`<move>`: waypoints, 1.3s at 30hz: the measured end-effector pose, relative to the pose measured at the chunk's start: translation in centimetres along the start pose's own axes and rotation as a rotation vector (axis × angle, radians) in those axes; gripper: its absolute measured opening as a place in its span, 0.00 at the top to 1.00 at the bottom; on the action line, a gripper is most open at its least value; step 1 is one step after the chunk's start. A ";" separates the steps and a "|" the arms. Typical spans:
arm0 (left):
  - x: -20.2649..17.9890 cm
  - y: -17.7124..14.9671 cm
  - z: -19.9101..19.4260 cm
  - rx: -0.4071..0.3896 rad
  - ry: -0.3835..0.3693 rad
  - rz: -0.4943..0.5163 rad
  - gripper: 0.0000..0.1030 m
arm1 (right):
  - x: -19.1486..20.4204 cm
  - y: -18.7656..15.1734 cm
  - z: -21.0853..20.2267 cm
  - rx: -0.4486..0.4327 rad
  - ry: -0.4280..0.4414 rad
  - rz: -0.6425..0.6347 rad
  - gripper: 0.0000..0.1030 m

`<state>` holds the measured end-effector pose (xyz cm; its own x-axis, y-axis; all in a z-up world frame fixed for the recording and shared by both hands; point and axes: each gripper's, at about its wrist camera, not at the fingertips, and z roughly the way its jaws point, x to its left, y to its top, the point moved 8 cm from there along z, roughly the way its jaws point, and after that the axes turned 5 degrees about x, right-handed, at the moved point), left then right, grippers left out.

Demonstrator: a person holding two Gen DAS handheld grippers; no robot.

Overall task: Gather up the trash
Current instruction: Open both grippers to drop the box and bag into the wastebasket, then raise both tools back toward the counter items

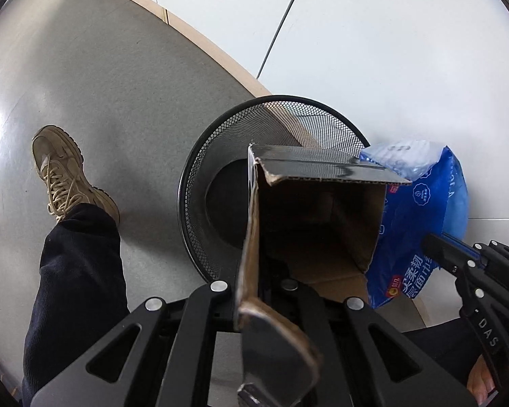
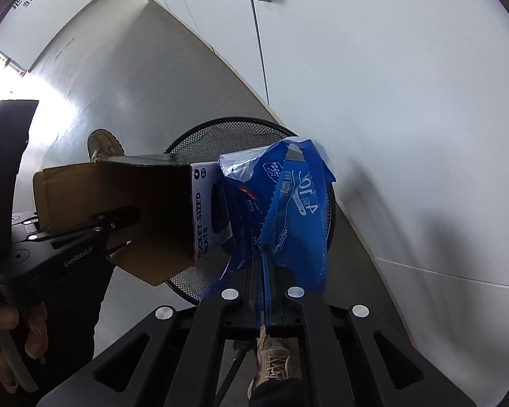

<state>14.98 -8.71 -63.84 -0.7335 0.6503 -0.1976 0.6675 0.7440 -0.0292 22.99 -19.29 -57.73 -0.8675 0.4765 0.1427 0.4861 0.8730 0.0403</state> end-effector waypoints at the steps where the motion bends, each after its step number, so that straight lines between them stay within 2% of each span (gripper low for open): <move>1: 0.1 0.0 -0.1 -0.002 0.008 0.004 0.95 | 0.0 -0.1 0.0 -0.004 -0.012 -0.002 0.77; 2: 0.2 0.0 -0.1 -0.005 0.011 0.011 0.91 | 0.0 -0.1 -0.1 -0.008 -0.013 0.000 0.57; 3: 0.3 0.0 -0.1 -0.005 0.015 0.018 0.83 | 0.1 -0.2 0.0 -0.010 -0.011 0.007 0.42; 5: 0.2 -0.1 -0.7 -0.029 0.046 0.028 0.24 | -0.3 -0.5 -0.1 -0.019 -0.018 0.020 0.41; 6: 0.2 0.2 -1.2 -0.059 0.067 0.034 0.18 | -0.4 -0.6 -0.2 -0.020 -0.027 0.017 0.38; 7: 0.1 0.3 -1.6 -0.077 0.062 0.037 0.18 | -0.4 -0.7 -0.3 -0.020 -0.036 0.014 0.34; 8: -0.1 0.4 -1.8 -0.083 0.046 0.034 0.16 | -0.4 -0.8 -0.3 -0.022 -0.047 0.014 0.25; 9: -0.1 0.4 -2.0 -0.085 0.036 0.027 0.12 | -1.0 -0.3 -0.3 -0.024 -0.050 0.015 0.22; 10: -0.1 0.4 -2.0 -0.086 0.033 0.023 0.03 | -1.1 -0.3 -0.4 -0.028 -0.043 0.015 0.22; 12: -0.1 0.3 -1.8 -0.071 0.034 0.028 0.04 | -1.3 -0.1 -0.2 -0.027 -0.032 0.017 0.11; 18: 0.3 0.5 -1.7 -0.055 0.026 0.008 0.04 | -1.2 0.5 -0.4 -0.053 -0.036 0.022 0.09; 22: 0.6 0.7 -2.2 -0.064 0.026 0.000 0.04 | -1.0 0.6 -0.4 -0.035 0.000 0.042 0.09; 26: 0.7 1.0 -4.1 -0.095 0.018 0.006 0.04 | -0.4 1.3 -1.7 -0.063 0.004 0.030 0.09; 32: 2.4 2.5 -10.2 -0.192 -0.027 -0.033 0.04 | 0.8 2.2 -5.3 -0.114 0.008 0.004 0.09; 39: 4.6 4.7 -21.2 -0.362 -0.013 -0.037 0.04 | 3.2 4.5 -13.3 -0.232 0.034 -0.053 0.09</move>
<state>12.03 1.01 -44.11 -0.7528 0.6219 -0.2158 0.5503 0.7744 0.3120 23.82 -15.25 -43.92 -0.8904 0.4232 0.1674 0.4544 0.8476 0.2741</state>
